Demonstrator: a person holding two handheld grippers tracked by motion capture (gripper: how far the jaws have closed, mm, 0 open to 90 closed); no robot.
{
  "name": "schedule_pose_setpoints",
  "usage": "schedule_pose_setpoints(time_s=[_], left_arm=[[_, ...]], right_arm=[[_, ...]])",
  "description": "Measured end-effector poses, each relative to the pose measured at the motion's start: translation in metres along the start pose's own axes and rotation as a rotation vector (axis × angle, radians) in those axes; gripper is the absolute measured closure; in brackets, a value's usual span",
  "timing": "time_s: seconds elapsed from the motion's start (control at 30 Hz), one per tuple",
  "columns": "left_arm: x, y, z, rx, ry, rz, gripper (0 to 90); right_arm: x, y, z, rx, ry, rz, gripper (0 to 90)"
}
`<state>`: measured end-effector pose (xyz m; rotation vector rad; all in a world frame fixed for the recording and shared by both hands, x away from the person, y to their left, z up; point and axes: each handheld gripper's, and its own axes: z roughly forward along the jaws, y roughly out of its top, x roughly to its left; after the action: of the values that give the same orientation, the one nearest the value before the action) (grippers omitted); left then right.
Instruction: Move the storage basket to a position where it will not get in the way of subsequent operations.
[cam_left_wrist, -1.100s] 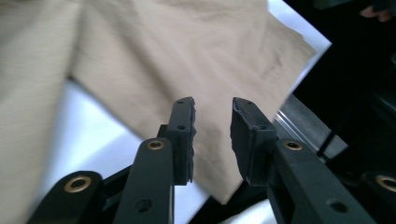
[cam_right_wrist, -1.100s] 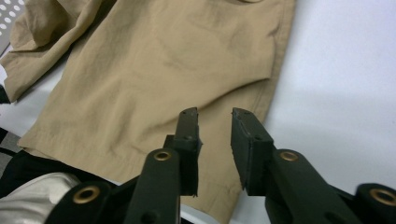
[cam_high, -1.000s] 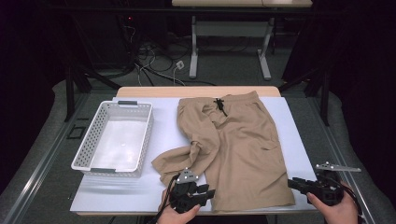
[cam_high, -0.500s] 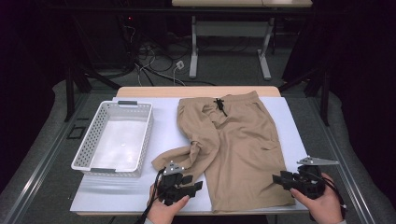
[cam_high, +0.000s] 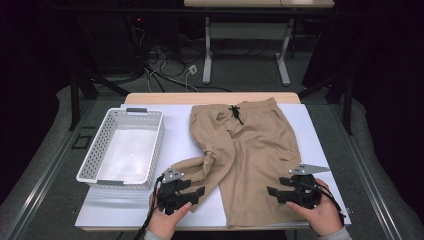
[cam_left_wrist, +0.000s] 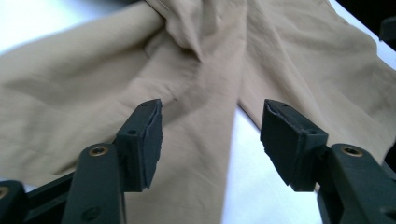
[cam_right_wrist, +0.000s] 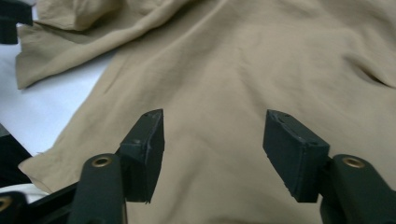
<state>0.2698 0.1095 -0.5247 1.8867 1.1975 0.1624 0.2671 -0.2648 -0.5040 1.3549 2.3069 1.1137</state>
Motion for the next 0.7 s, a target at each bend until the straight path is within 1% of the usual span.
schedule_pose_setpoints(time_s=[0.03, 0.13, 0.23, 0.3, 0.37, 0.4, 0.43, 0.5, 0.57, 0.67, 0.7], left_arm=[[0.003, 0.001, -0.002, -0.003, 0.007, -0.001, 37.4], [0.009, 0.002, -0.005, -0.016, 0.011, -0.004, 35.3], [0.014, 0.003, -0.008, -0.021, 0.016, -0.006, 33.7], [0.018, 0.004, -0.010, -0.028, 0.019, -0.010, 32.2], [0.022, 0.005, -0.012, -0.051, 0.024, -0.005, 32.1], [0.024, 0.006, -0.013, -0.061, 0.023, 0.002, 32.1], [0.025, 0.006, -0.013, -0.075, 0.021, 0.013, 32.1], [0.027, 0.006, -0.014, -0.085, 0.022, 0.015, 31.9], [0.030, 0.007, -0.016, -0.090, 0.026, 0.017, 31.8], [0.034, 0.007, -0.019, -0.099, 0.057, 0.020, 31.8], [0.035, 0.007, -0.020, -0.100, 0.063, 0.019, 31.8]], right_arm=[[0.002, 0.001, 0.001, -0.001, 0.000, -0.005, 36.6], [0.009, 0.006, 0.008, -0.007, 0.008, -0.047, 35.1], [0.016, 0.010, 0.012, -0.009, 0.014, -0.059, 33.2], [0.021, 0.012, 0.015, -0.012, 0.019, -0.078, 32.1], [0.025, 0.015, 0.019, -0.006, 0.027, -0.096, 31.3], [0.028, 0.016, 0.021, -0.004, 0.027, -0.101, 31.2], [0.030, 0.017, 0.022, -0.005, 0.027, -0.116, 31.1], [0.034, 0.020, 0.026, -0.003, 0.032, -0.125, 31.0], [0.039, 0.024, 0.030, -0.004, 0.054, -0.143, 31.0], [0.046, 0.028, 0.038, -0.006, 0.093, -0.129, 31.0], [0.049, 0.030, 0.042, 0.000, 0.104, -0.139, 31.0]])
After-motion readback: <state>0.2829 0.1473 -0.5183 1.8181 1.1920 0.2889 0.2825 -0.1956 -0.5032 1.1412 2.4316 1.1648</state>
